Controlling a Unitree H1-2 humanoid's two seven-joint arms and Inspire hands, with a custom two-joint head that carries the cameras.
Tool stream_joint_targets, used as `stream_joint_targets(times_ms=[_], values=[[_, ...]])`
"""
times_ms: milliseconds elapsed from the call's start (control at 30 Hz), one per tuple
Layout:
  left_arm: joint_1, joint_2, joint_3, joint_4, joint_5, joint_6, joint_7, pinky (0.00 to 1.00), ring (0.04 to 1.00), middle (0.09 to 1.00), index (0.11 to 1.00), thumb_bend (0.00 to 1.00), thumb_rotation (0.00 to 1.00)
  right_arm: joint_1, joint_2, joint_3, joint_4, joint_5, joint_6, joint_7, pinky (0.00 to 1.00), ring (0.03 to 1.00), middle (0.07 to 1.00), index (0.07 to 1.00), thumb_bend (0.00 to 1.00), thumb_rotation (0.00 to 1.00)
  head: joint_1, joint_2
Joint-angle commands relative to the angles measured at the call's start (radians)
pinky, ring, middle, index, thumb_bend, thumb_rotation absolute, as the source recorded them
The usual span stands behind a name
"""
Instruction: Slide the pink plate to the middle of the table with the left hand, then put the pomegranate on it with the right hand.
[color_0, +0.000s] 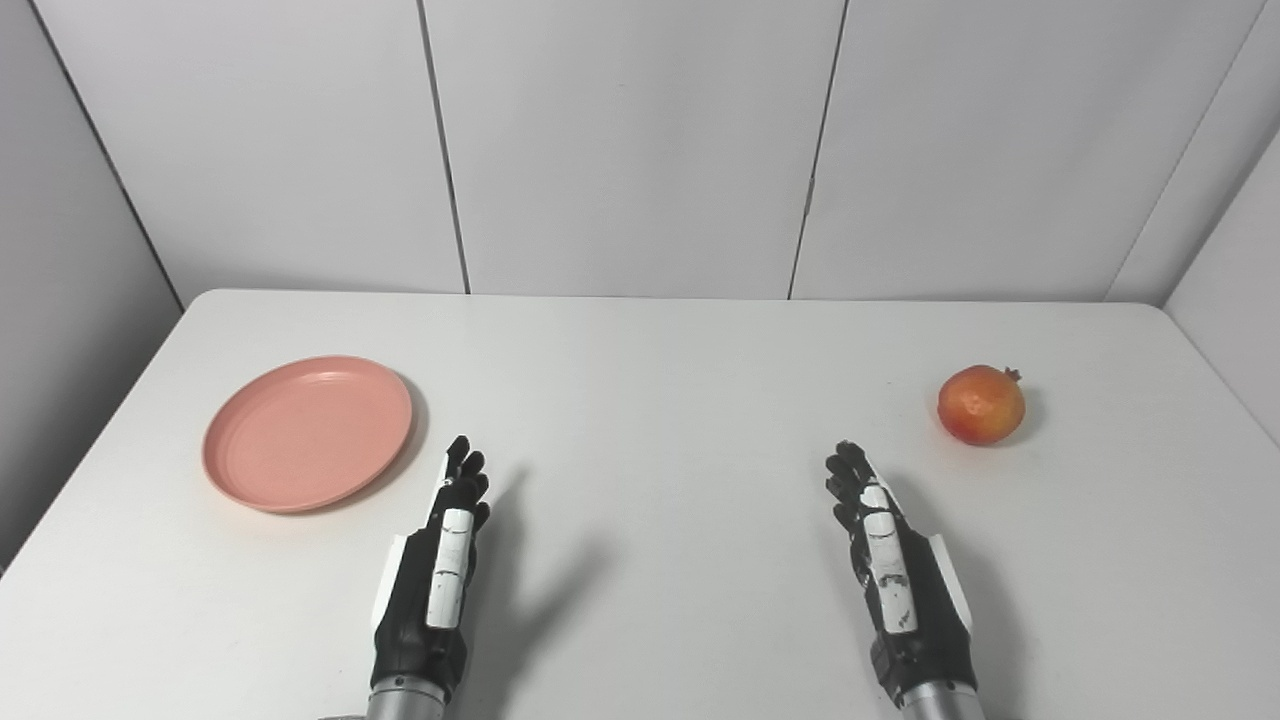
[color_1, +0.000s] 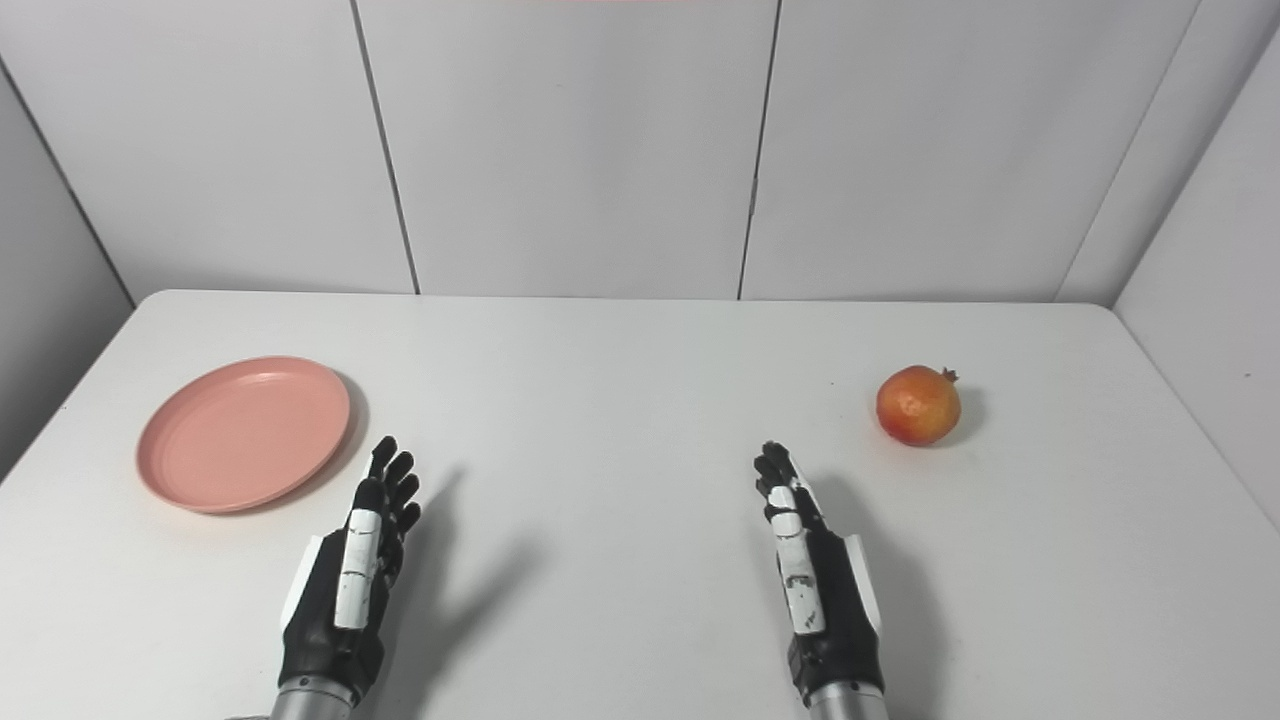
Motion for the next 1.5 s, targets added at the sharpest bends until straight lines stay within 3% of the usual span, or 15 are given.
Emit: stream_joint_targets(times_ms=[0,433,833,1467], values=[[0.054,0.031,0.004,-0.02,-0.006,-0.018,0.002,1.0,1.0,1.0,1.0,0.71,1.0,0.044,-0.029,0.008,-0.029,-0.004,0.002,0.013,1.0,0.953,0.935,0.928,0.79,1.0,0.0,0.0],[0.05,0.026,-0.001,-0.026,-0.002,0.006,0.004,1.0,1.0,1.0,1.0,0.71,1.0,0.042,-0.032,0.006,-0.021,-0.011,0.002,0.013,1.0,0.952,0.932,0.926,0.8,1.0,0.013,-0.01],[0.049,-0.014,-0.058,0.047,0.048,-0.054,0.05,1.0,1.0,0.999,1.0,0.72,1.0,0.04,-0.071,-0.05,0.046,0.06,-0.047,0.06,1.0,0.972,0.954,0.95,0.76,1.0,0.175,-0.112],[0.042,-0.024,-0.098,0.163,0.08,-0.177,0.106,1.0,1.0,1.0,1.0,0.72,1.0,0.024,-0.092,-0.087,0.167,0.093,-0.151,0.105,1.0,0.968,0.951,0.958,0.71,1.0,0.213,-0.231]])
